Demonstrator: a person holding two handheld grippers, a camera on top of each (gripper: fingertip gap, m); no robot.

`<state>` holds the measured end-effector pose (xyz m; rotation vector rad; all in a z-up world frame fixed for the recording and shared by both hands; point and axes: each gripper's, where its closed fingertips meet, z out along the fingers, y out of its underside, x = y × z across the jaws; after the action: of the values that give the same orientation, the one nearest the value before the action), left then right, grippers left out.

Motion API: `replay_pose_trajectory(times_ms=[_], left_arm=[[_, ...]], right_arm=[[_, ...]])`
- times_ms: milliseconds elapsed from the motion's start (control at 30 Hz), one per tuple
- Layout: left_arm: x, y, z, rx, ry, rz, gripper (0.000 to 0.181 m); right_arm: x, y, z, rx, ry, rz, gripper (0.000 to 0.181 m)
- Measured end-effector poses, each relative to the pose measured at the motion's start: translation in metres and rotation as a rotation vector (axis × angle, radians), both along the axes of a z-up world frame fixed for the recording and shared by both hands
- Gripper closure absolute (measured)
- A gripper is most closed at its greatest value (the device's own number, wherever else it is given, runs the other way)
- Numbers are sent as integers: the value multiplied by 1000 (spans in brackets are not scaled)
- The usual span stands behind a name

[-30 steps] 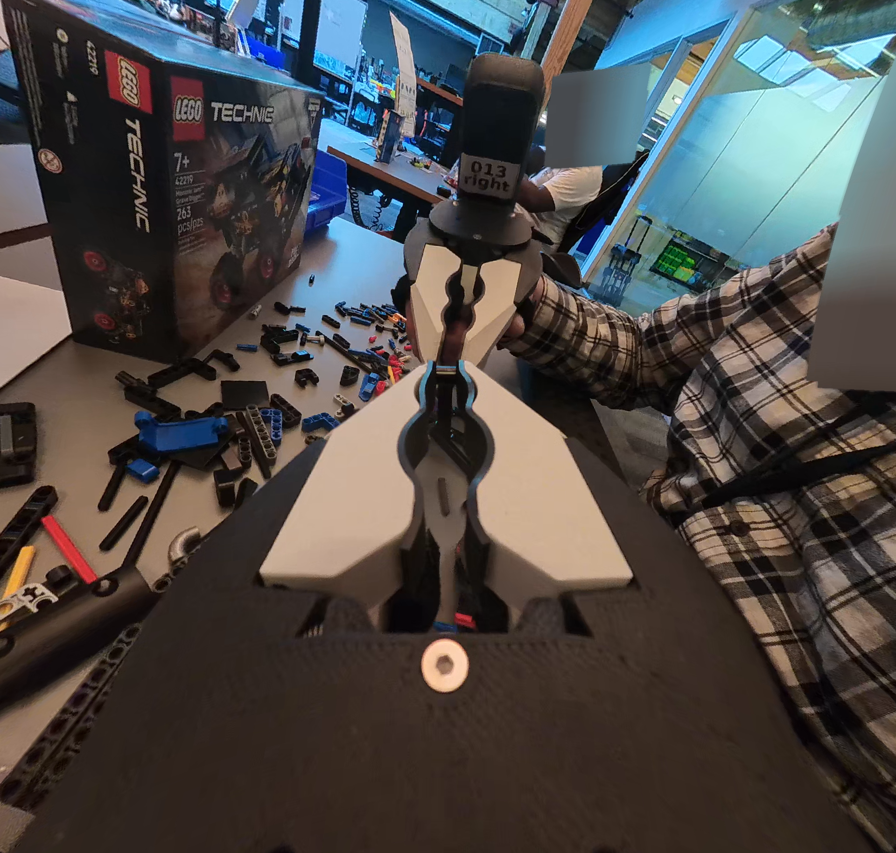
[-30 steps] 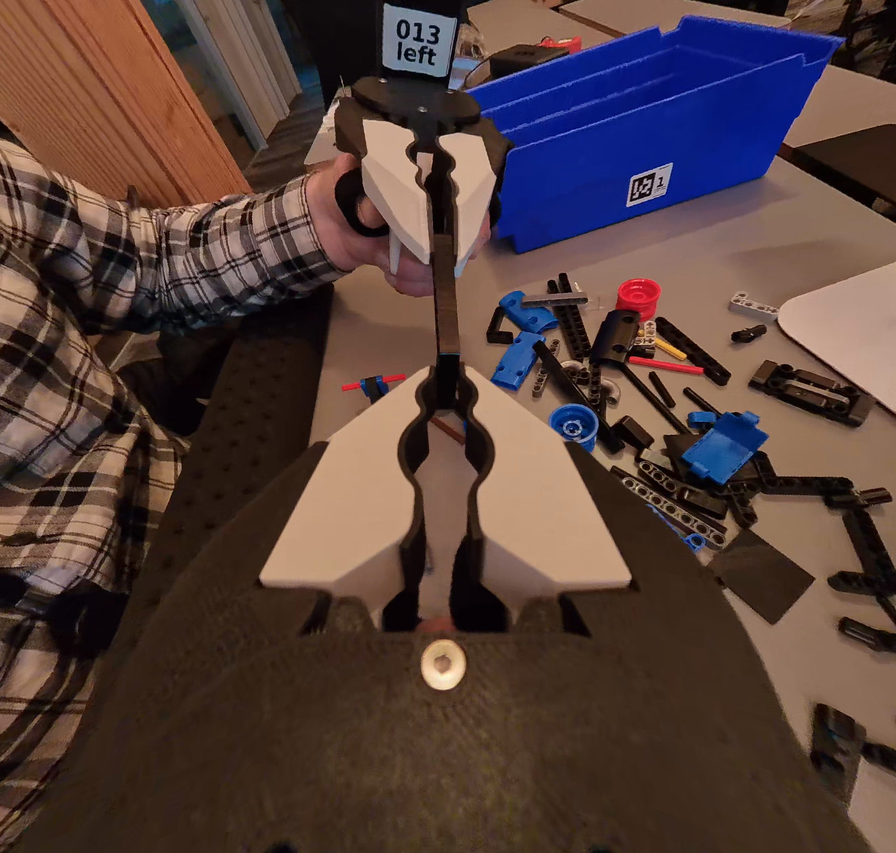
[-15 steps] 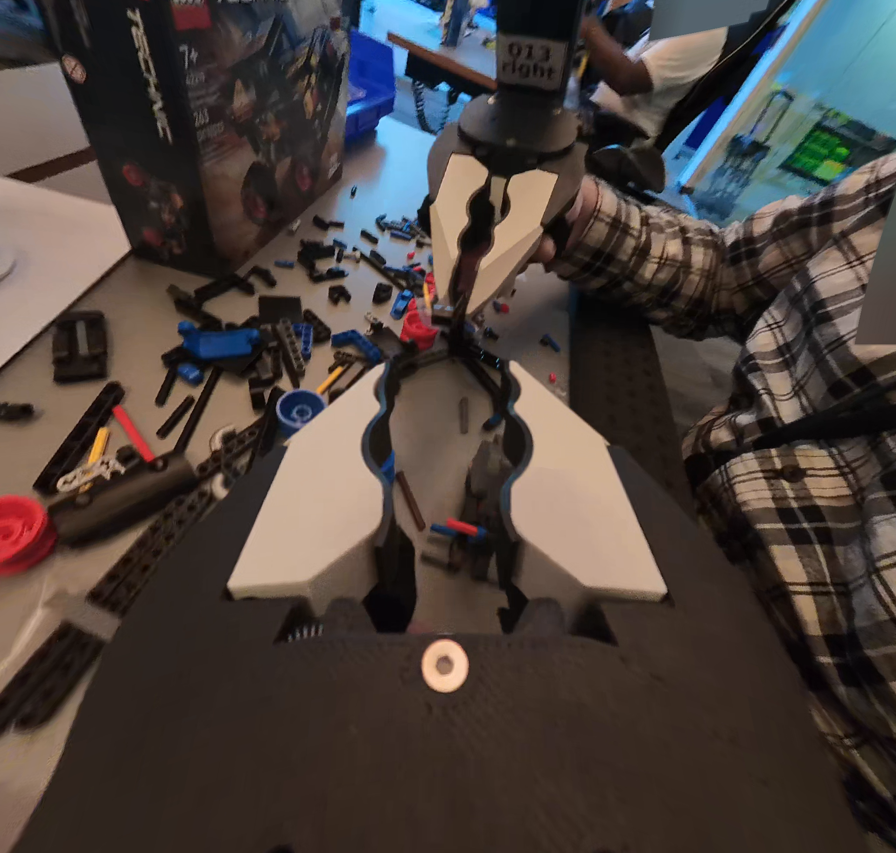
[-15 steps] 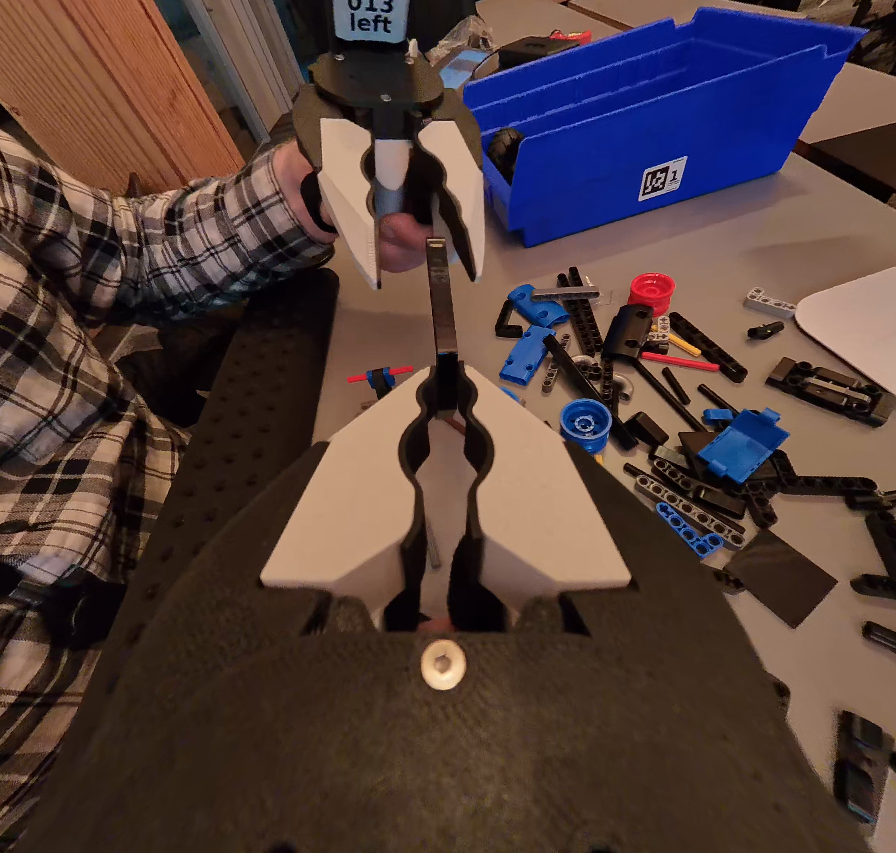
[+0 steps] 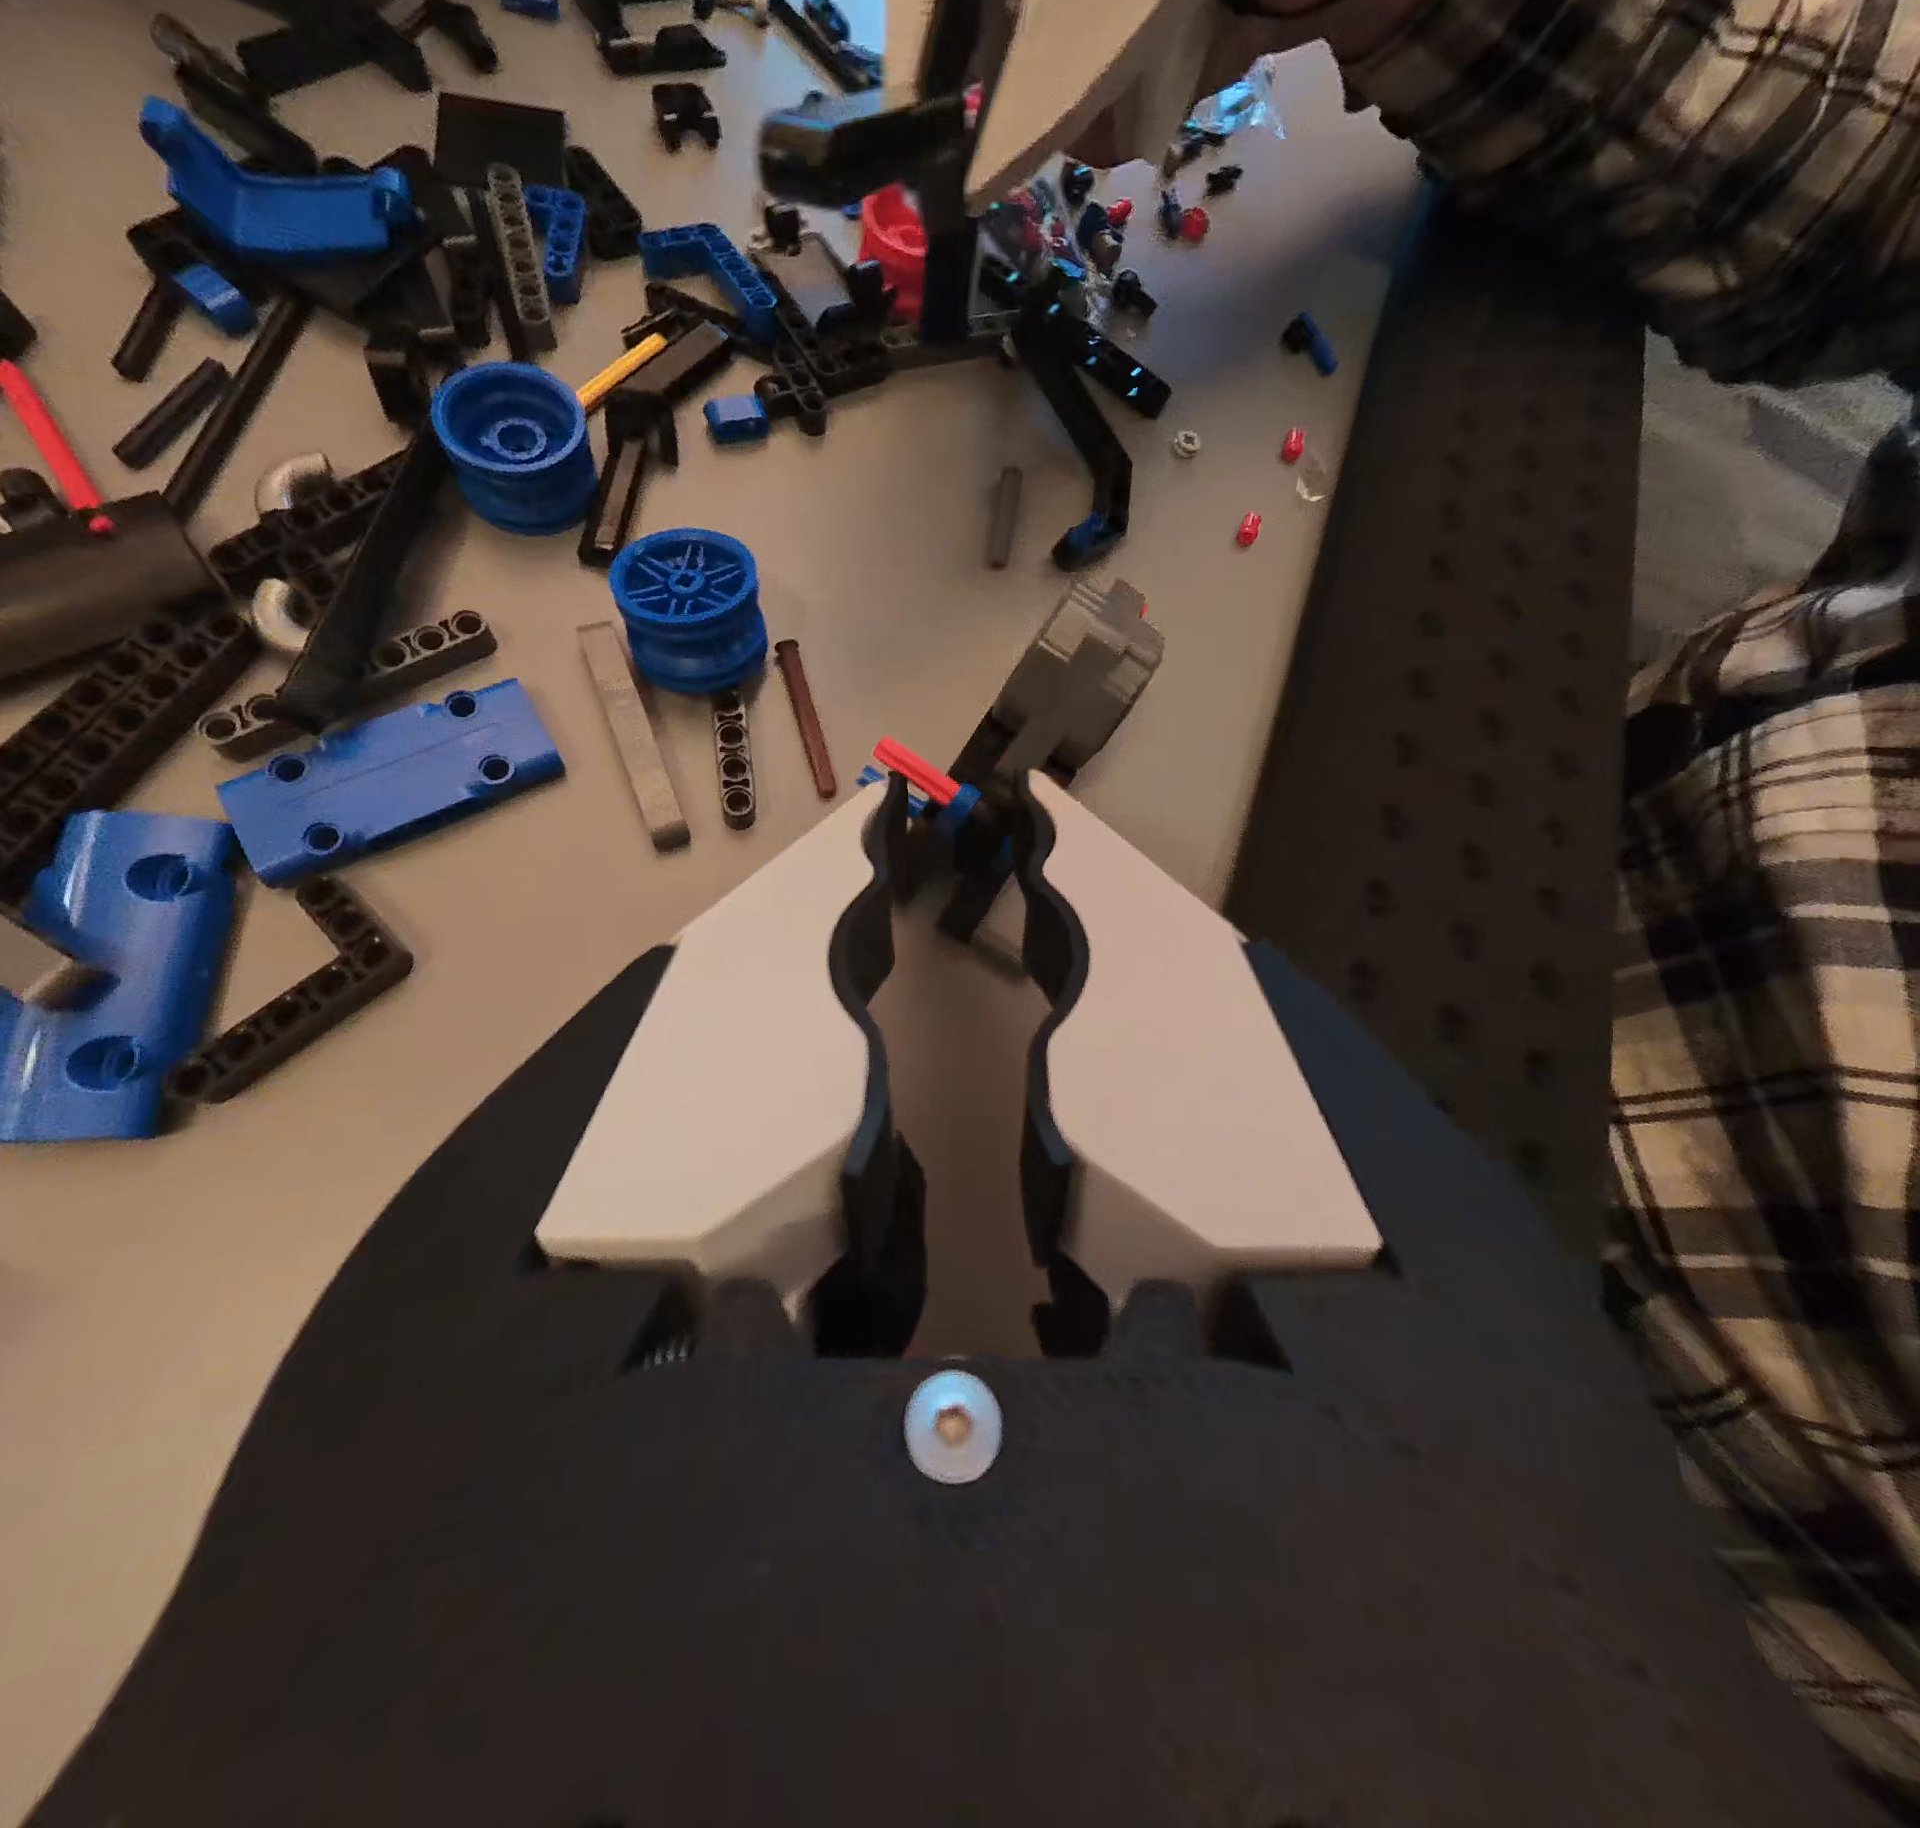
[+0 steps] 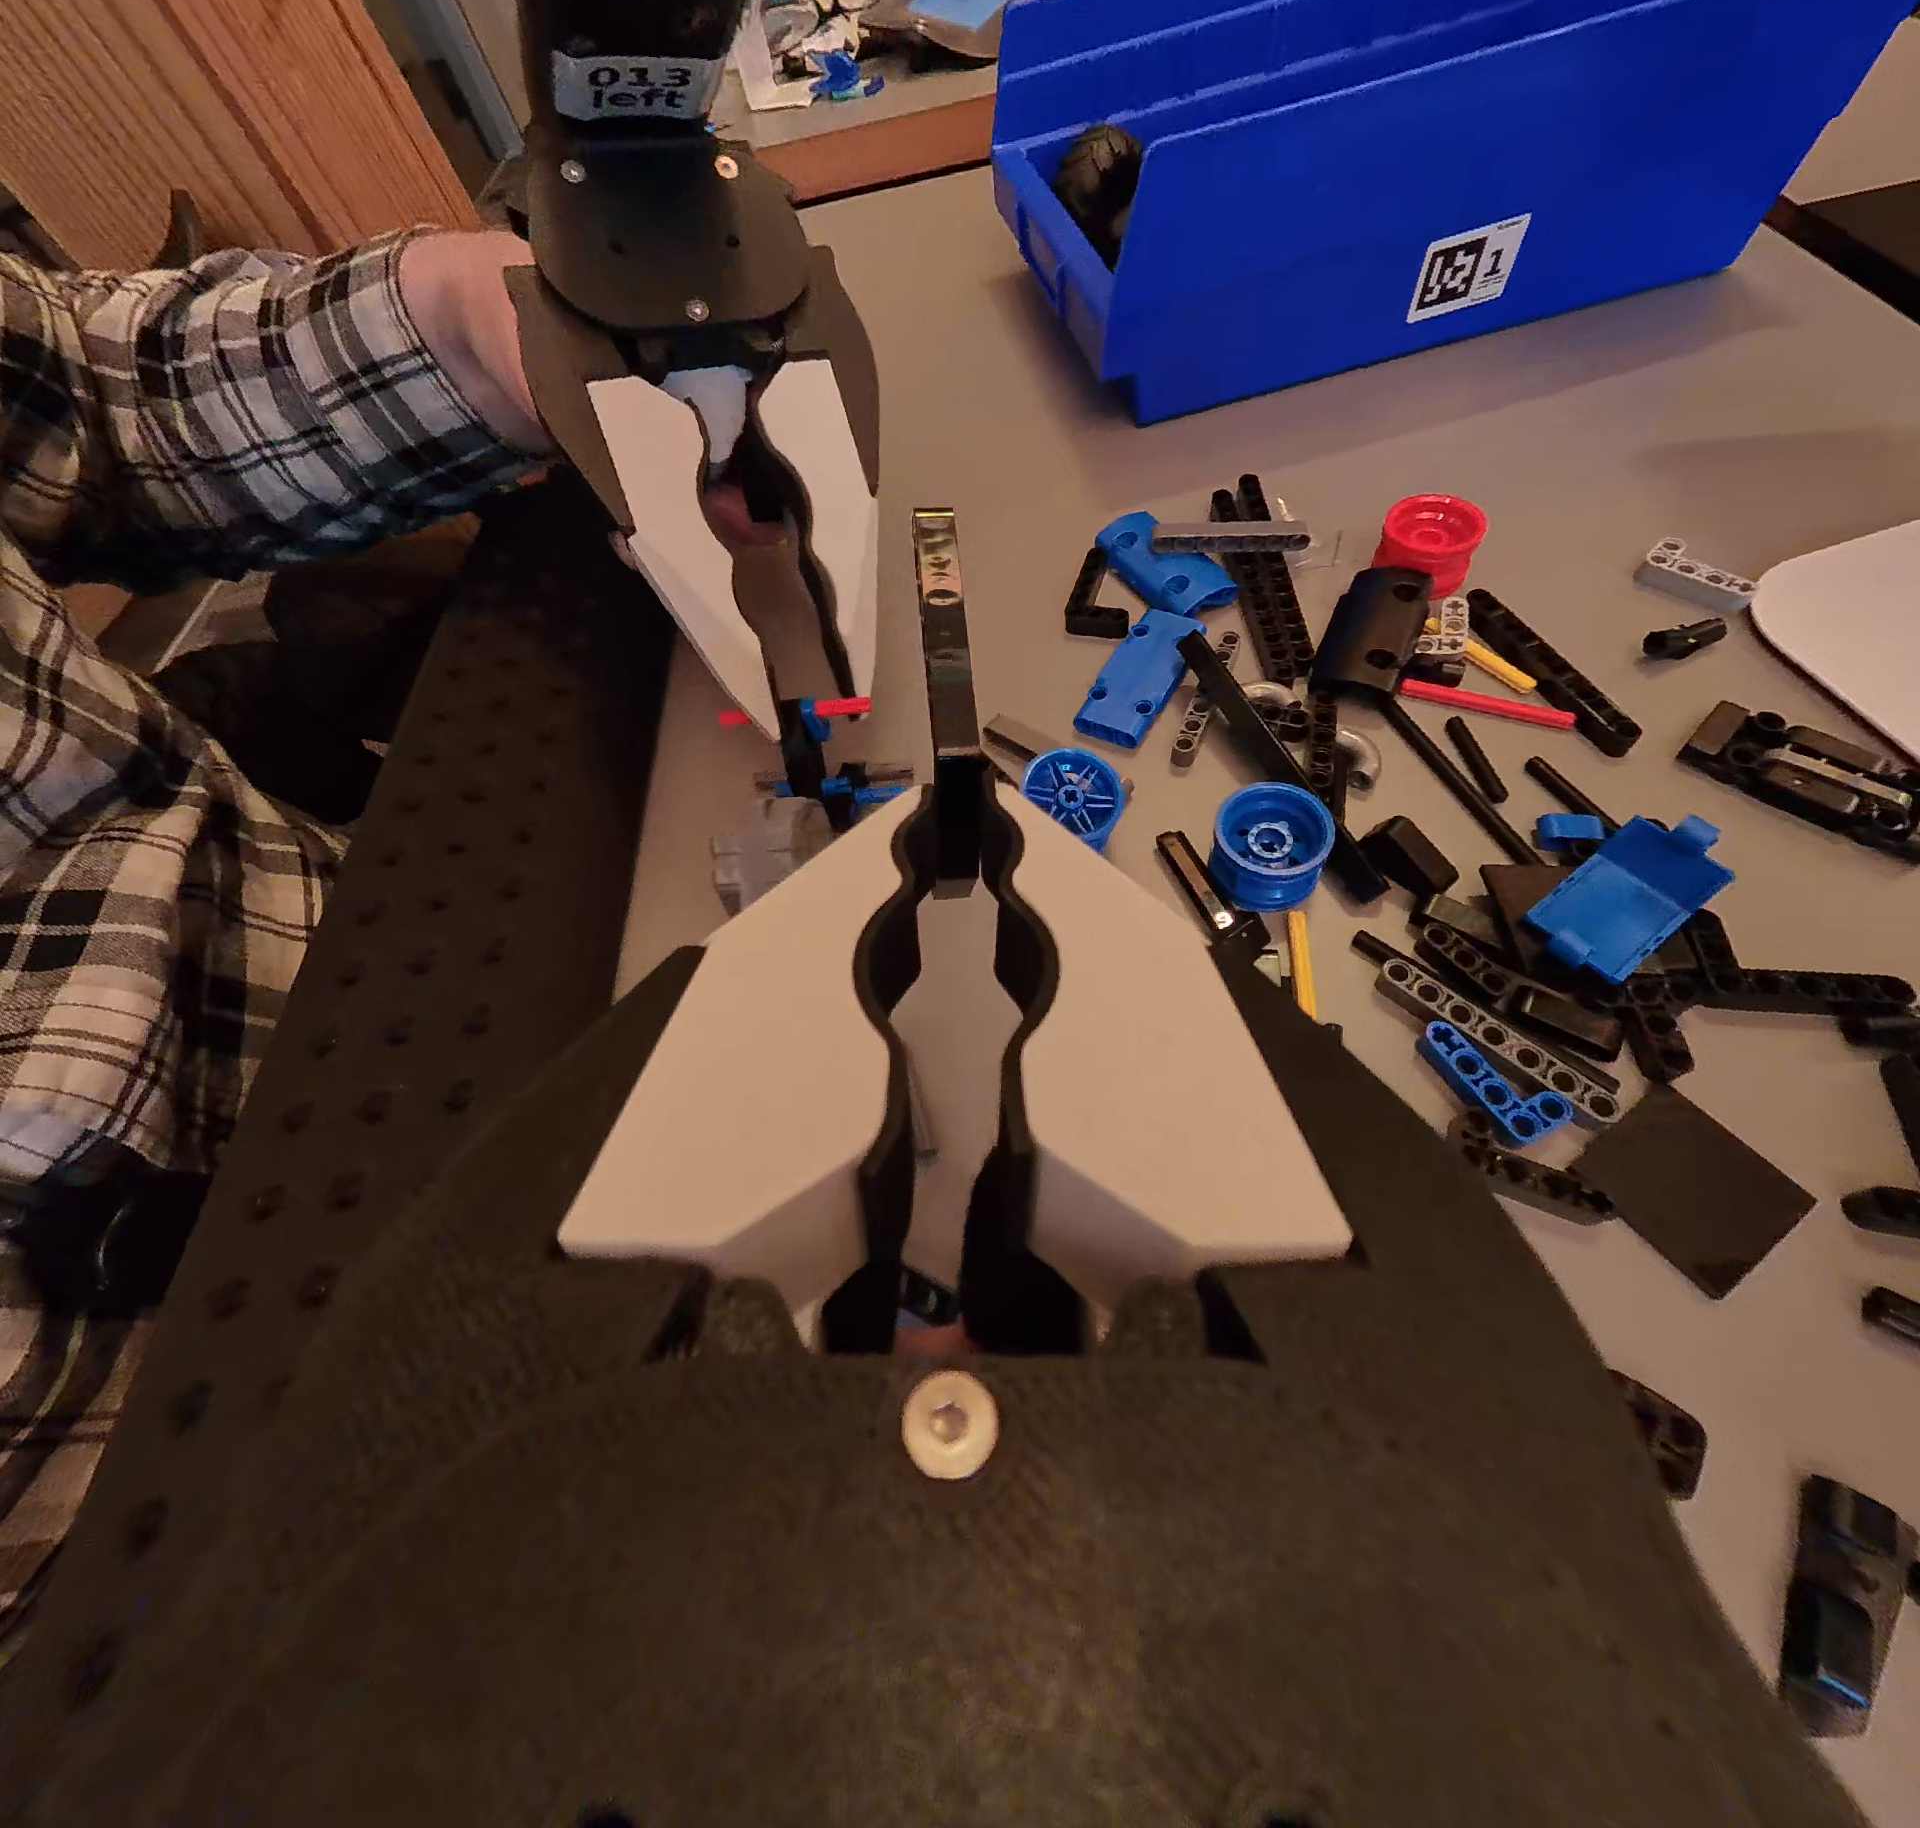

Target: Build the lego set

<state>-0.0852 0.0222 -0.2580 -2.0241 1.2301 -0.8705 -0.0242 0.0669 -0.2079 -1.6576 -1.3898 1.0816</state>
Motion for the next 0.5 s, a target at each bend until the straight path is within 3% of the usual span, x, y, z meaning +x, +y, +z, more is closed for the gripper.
replay_pose_trajectory(times_ms=[500], left_arm=[[-11, -31, 8, 453, 60, -157, 170]], right_arm=[[-6, -11, -2, 133, -56, 11, 176]])
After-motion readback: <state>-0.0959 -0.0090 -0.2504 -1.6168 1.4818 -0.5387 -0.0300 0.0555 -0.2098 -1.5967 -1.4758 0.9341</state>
